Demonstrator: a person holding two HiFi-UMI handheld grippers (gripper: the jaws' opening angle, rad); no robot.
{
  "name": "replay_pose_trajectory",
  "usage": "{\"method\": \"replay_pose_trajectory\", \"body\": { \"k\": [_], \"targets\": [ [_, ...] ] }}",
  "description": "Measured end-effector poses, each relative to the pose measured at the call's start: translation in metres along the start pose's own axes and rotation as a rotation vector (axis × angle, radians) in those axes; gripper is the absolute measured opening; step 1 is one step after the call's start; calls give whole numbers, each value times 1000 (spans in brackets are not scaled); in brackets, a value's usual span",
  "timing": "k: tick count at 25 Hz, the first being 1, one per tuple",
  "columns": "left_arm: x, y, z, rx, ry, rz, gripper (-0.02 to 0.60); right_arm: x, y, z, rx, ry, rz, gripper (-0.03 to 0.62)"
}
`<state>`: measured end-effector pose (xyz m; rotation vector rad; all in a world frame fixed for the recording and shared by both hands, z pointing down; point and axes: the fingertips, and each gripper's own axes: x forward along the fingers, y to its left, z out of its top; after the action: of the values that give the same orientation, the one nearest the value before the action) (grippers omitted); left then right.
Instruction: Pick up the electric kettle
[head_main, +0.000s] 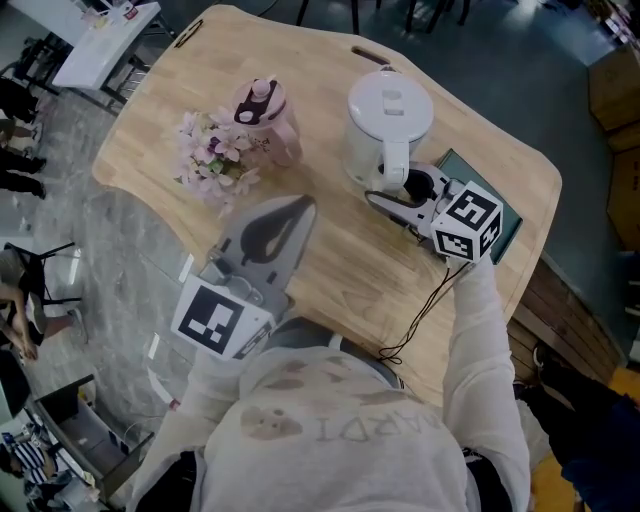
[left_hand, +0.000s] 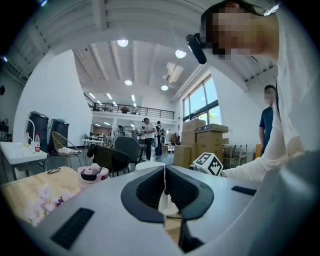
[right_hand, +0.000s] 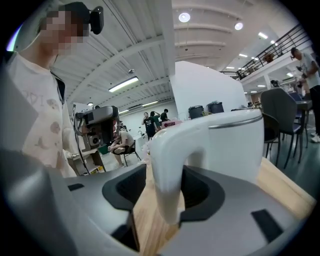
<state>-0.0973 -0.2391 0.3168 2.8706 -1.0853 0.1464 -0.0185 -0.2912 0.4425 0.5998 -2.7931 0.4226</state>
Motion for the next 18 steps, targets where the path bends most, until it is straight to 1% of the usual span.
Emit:
{"method": "replay_pose_trajectory", "body": {
  "k": [9,18],
  "targets": [
    [5,9,-6,0,12,8,15,18,3,-4,-30,21,67,199],
    [16,9,-9,-8,16,-6,15,25,7,-4,-49,36,84,198]
  ]
}}
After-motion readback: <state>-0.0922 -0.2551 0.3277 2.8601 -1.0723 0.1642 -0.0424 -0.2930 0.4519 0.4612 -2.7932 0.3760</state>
